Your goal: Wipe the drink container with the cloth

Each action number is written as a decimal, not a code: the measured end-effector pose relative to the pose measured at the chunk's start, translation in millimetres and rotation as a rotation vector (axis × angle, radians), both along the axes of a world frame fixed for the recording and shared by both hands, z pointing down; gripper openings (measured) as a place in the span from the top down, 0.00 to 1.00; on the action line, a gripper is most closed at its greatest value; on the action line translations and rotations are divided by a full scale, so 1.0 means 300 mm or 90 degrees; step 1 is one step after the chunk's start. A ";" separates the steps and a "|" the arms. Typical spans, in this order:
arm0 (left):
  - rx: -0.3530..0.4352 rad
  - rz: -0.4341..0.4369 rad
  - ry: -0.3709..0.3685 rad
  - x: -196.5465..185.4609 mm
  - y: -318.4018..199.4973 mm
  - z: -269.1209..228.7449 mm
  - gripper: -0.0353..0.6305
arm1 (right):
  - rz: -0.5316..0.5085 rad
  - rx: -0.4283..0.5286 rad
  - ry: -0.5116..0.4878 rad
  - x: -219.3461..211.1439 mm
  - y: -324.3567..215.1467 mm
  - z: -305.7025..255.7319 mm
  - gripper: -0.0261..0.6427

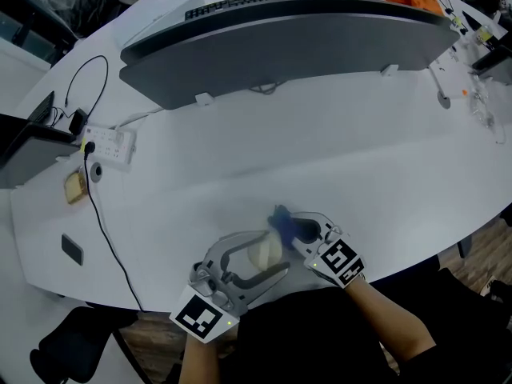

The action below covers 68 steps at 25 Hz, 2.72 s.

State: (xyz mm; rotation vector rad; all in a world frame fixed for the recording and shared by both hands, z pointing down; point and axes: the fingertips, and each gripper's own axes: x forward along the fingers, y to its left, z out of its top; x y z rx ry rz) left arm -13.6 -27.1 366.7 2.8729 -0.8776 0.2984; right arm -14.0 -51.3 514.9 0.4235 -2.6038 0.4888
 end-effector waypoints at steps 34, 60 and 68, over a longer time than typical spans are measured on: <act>-0.023 0.055 -0.020 0.018 0.006 0.013 0.53 | -0.014 0.029 -0.133 0.008 0.002 -0.293 0.90; 0.021 -0.250 -0.116 0.012 -0.044 0.020 0.52 | -0.003 0.013 0.031 0.032 -0.008 -0.063 0.89; 0.019 -0.020 -0.052 0.031 -0.017 0.026 0.52 | -0.050 0.176 -0.131 0.018 0.016 -0.408 0.89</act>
